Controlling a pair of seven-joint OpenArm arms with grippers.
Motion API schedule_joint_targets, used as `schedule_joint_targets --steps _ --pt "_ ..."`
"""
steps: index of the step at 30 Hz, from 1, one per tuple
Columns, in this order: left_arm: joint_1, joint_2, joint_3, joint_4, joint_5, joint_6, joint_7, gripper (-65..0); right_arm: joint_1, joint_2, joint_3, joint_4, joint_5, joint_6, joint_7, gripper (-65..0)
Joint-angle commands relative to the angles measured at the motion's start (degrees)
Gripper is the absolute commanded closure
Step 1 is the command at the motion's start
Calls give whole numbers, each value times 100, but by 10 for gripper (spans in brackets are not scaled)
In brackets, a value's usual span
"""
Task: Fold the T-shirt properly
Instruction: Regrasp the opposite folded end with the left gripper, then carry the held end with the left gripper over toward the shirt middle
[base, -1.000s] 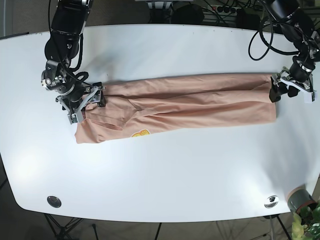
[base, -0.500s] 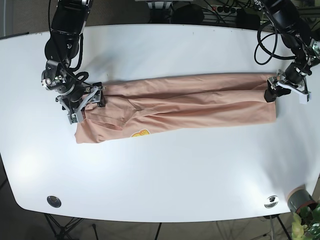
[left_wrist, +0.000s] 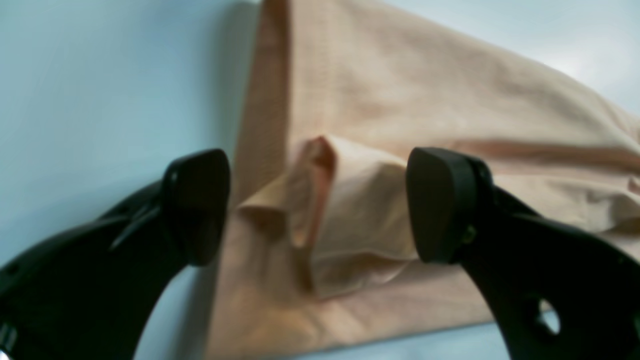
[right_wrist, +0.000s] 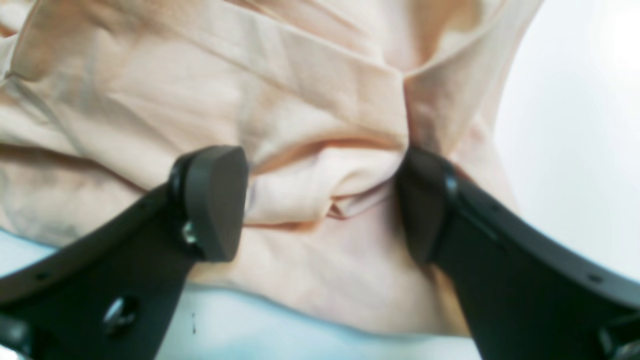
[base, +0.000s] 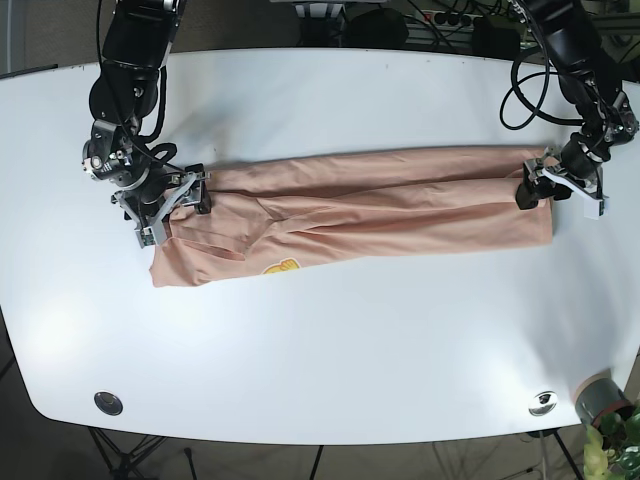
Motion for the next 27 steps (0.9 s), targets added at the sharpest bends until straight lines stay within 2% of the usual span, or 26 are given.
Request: schedule_joint_targets --steps 1,3,5,10,11,13,17,24,27 --pt "-97 -41 162 -28 100 15 248 -517 55 52 13 98 28 10 0 -452" --pt "-176 -41 303 -37 100 15 265 -476 55 52 13 98 28 10 0 -452" --pt "-203 -41 434 -37 100 15 265 -390 55 52 13 98 28 10 0 -452" --pt "-212 -32 443 7 100 15 248 -90 55 52 13 98 28 10 0 -452" --pt "-212 -32 496 42 100 7 248 -51 55 52 13 98 28 10 0 -452" --pt "-185 -32 593 201 100 -81 265 -39 55 43 13 89 28 10 0 -452" --pt "96 74 619 1045 100 -617 265 -38 55 43 13 89 28 10 0 -452" --pt "465 540 681 2495 126 -600 283 -38 46 43 13 98 28 10 0 -452" --pt "483 812 900 2750 144 -591 283 -38 46 43 13 98 28 10 0 -452"
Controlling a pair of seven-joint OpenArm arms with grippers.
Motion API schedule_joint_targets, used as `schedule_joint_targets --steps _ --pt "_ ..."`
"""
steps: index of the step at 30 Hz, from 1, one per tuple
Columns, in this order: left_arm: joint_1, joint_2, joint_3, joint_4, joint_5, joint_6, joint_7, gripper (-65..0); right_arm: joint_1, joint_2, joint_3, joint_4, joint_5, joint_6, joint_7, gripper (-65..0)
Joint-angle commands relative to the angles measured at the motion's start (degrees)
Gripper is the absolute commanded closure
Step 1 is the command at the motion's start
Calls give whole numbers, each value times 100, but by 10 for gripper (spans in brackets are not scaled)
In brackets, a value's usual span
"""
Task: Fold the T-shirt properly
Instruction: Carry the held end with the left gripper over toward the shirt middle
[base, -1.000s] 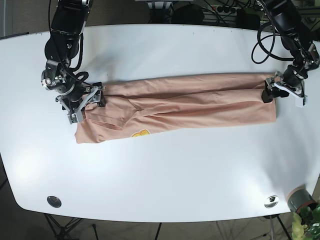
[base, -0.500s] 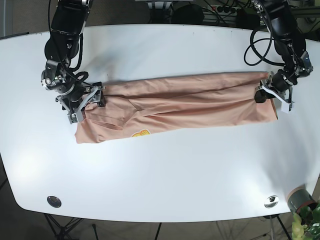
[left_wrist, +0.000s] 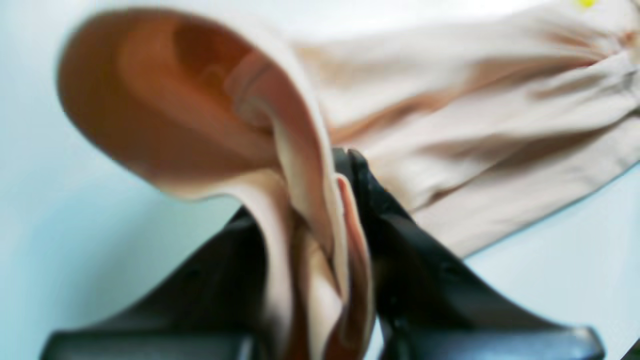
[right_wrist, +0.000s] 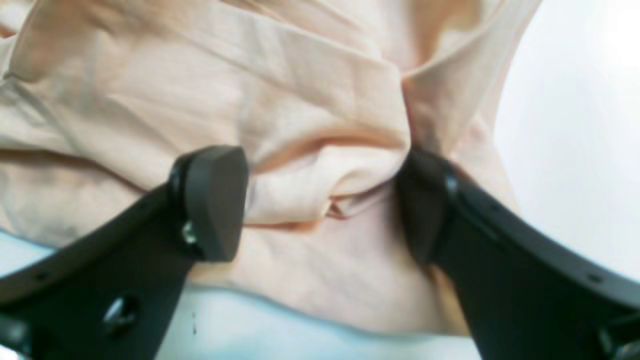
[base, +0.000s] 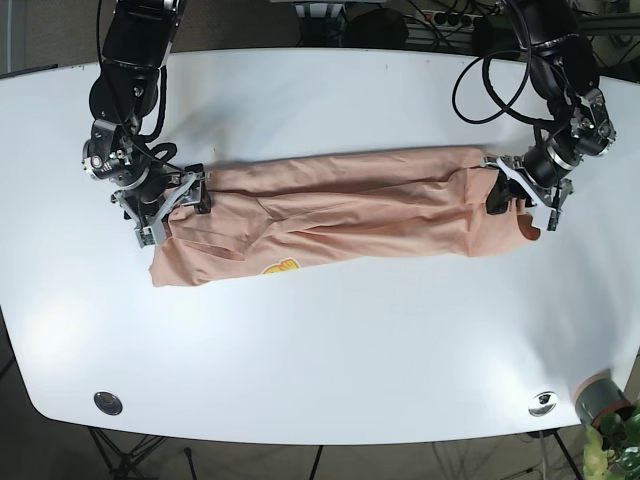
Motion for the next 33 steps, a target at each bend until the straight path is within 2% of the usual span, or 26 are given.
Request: schedule_joint_targets --steps 1,5,10,16,19,23,26,30,33 --pt "-42 164 186 274 -123 -21 -89 -38 59 45 11 91 30 10 -9 -452" --pt "-59 392 547 450 -123 6 -89 -38 59 45 11 91 30 10 -9 -452" --pt "-217 542 1197 942 -140 516 -89 -39 59 45 11 91 30 10 -9 -452" --pt "-446 709 1707 1127 -123 621 -89 -42 59 45 11 91 30 10 -18 -452" --pt "-648 770 1962 995 -52 621 52 -42 59 45 11 91 30 10 -18 -452" --pt "-903 779 2349 652 317 621 122 -42 59 45 11 91 39 10 -18 -452" --pt "-1070 867 2472 380 431 621 122 -42 68 45 11 91 39 10 -18 -452" --pt "-1211 999 2481 107 440 621 149 -43 68 45 2 91 57 10 -18 -452" --pt "-1220 981 2665 -86 440 621 149 -43 68 45 2 82 276 10 -18 -452"
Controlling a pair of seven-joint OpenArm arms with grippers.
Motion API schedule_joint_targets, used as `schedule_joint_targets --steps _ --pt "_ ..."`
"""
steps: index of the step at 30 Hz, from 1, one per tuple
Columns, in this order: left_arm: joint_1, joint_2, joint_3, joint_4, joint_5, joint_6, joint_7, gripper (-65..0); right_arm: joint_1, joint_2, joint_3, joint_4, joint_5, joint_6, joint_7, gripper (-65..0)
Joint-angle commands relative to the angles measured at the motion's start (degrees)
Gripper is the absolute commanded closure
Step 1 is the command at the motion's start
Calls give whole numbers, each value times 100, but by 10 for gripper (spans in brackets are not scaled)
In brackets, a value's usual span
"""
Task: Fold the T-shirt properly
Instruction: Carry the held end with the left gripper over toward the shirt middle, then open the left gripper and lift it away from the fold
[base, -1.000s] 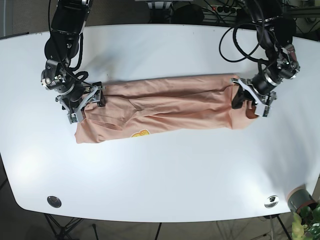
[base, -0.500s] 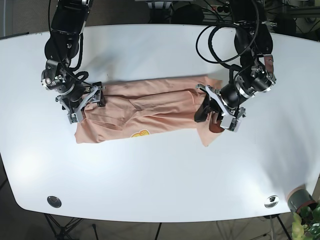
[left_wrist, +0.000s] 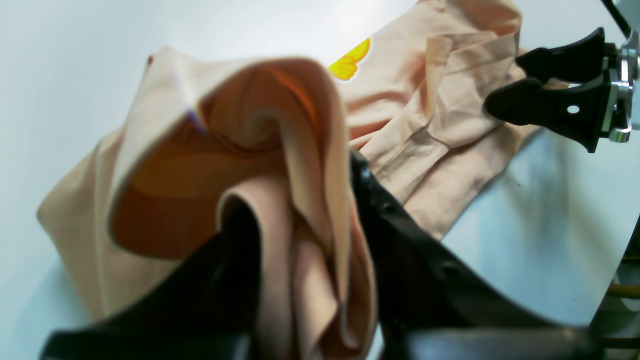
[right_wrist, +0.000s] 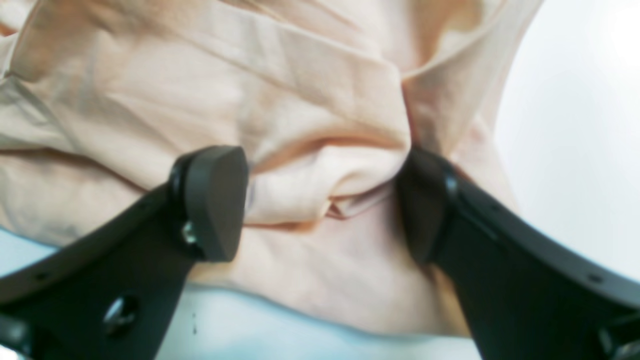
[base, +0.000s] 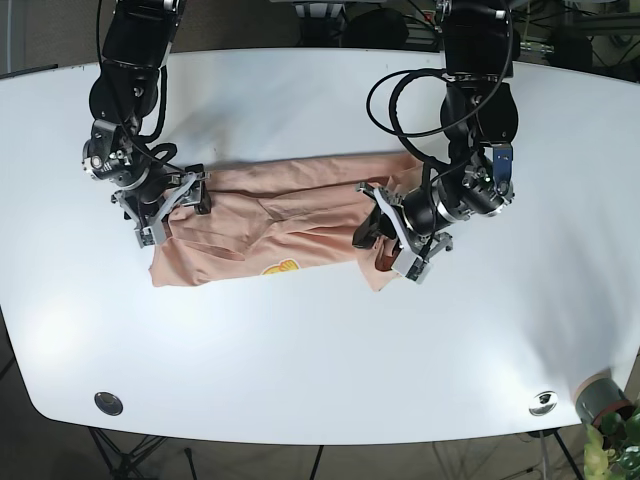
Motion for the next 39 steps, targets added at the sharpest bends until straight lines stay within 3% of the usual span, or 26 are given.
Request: schedule_joint_targets --steps 1,8,10,15,17,23,31,39 --pt "-90 -24 196 -78 -117 -21 -109 -43 68 45 5 82 231 14 -3 -452" --pt "-213 -42 706 -465 -56 -21 -109 -46 68 54 -13 82 424 14 -3 -452" --pt "-213 -33 776 -570 102 -21 -109 -76 68 54 -13 82 442 5 -3 -452" --pt "-213 108 829 -658 630 -21 -135 -303 68 54 -22 65 459 5 -3 -452" --pt "-213 222 802 -649 779 -13 -135 -358 68 54 -22 65 459 5 -3 -452" --pt "-283 371 846 -623 973 401 -223 -369 68 54 -22 56 459 5 -3 -452" --pt "-441 459 846 -157 973 374 -777 -369 68 54 -22 56 468 5 -3 -452" --pt "-600 582 846 274 762 260 -777 -369 68 54 -22 74 468 5 -3 -452"
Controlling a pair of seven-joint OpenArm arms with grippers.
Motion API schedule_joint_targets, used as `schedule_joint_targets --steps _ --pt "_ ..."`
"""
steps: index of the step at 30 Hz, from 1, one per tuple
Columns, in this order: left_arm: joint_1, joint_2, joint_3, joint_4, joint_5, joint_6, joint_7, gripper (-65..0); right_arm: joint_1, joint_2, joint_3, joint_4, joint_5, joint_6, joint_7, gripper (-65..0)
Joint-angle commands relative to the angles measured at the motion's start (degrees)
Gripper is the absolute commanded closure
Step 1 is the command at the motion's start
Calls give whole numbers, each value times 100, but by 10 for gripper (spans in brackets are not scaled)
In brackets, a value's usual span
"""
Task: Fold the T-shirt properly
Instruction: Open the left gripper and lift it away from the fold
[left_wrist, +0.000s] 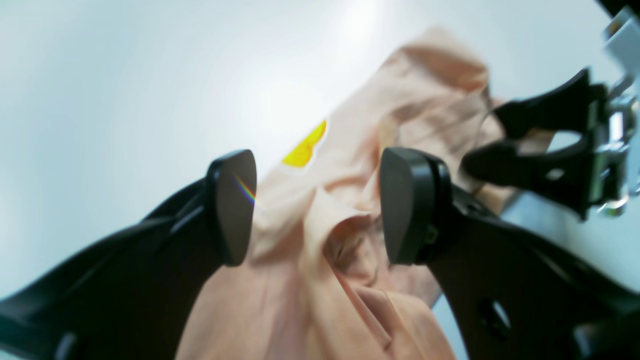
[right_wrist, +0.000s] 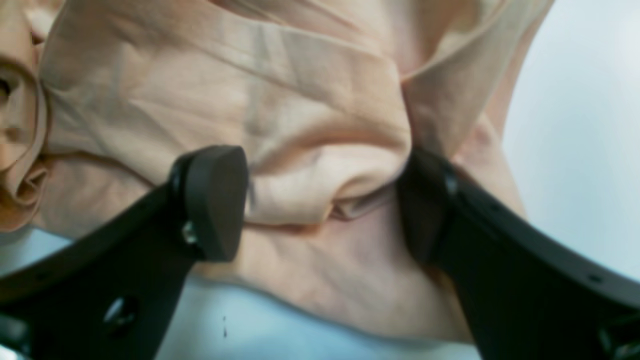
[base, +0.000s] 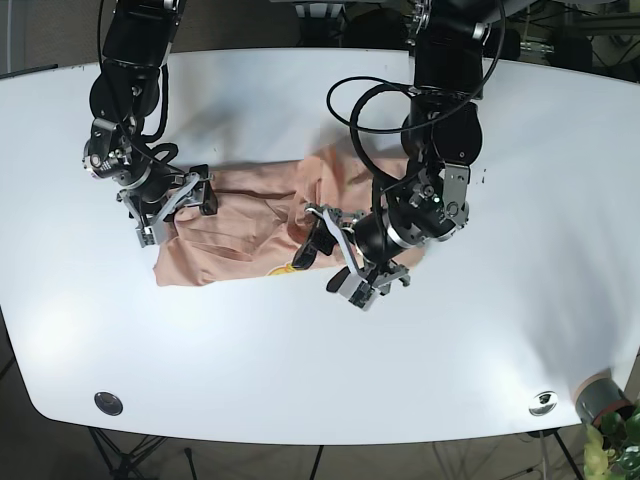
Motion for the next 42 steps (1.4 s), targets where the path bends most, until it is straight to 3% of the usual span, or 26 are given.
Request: schedule_joint_targets --steps 1,5,13,18,23,29,34,42 --pt "-101 12 3 180 -330 -79 -128 -369 85 54 9 100 62 14 41 -452" --pt "-84 -67 -50 162 -488 -70 -128 -368 85 54 9 109 62 14 41 -452" --pt "347 -744 -147 189 -497 -35 -146 -365 85 54 18 750 211 14 41 -452" --pt "787 -999 -745 189 -523 -70 -146 -365 77 89 18 1216 809 14 -38 -457" --pt "1191 -1157 -1457 241 -541 -202 -154 -365 138 98 -9 1392 1442 23 -732 -460" --pt "1455 -1166 -1993 268 -541 -756 -154 -365 411 54 -861 1313 1618 -30 -1075 -461" --pt "1516 -1166 -2134 268 -532 -844 -154 -365 850 -166 -1565 619 1583 -39 -1067 -461" --pt "1648 -1140 -2107 215 -479 -844 -154 -365 1510 -236 -1644 -762 1618 -39 -768 -463"
